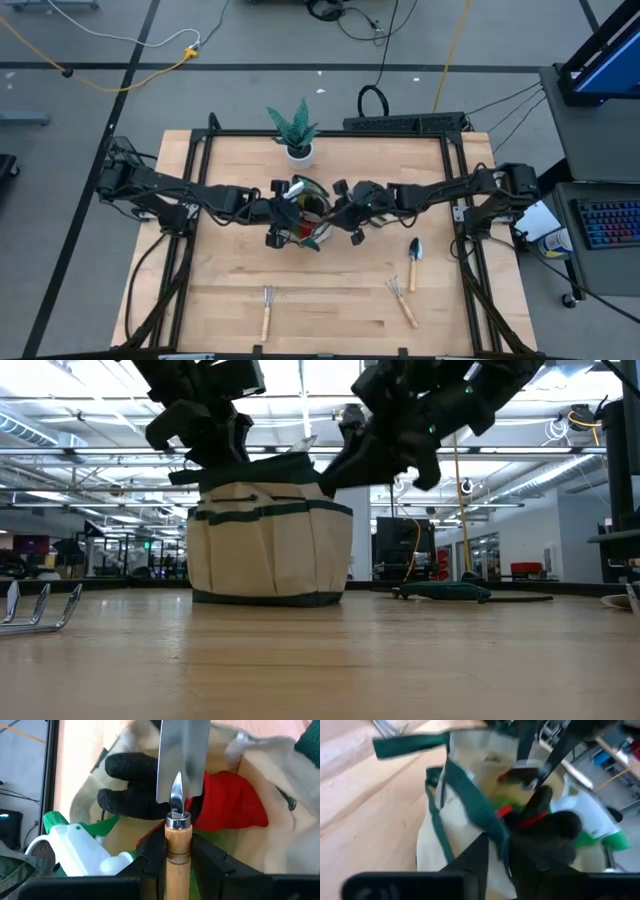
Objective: Pick & Place Garden tools in Gardening bag
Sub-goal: Put the left brown trowel into the gardening bag
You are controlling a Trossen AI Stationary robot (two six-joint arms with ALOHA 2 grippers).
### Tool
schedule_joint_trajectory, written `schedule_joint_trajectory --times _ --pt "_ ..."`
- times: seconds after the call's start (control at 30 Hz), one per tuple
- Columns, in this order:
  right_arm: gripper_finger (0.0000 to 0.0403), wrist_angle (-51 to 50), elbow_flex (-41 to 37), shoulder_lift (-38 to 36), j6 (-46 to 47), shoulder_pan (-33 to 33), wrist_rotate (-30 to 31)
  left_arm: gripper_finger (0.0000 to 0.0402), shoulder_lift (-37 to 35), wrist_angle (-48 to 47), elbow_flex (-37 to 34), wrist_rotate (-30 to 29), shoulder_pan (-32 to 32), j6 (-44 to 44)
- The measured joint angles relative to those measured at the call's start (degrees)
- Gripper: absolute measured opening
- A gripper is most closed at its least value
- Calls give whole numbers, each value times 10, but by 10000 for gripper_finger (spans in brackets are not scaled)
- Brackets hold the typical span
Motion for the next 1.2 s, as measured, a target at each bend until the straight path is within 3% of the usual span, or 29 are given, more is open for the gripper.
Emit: schedule_joint_trajectory --times 0.17,0.53,0.87,1.0,1.2 --pt "6 -29 0 2 3 0 -43 76 0 -14 0 -28 0 5" --pt "5 -24 0 -15 -5 1 -52 76 3 -47 0 -32 -1 76" --pt "2 -14 -1 -30 5 2 -72 78 4 -16 0 -19 -12 151" --pt "2 -29 -1 -30 10 2 -72 104 12 -9 0 -17 -15 151" --pt "1 -25 -1 -30 9 2 -71 182 38 4 0 -47 -17 168"
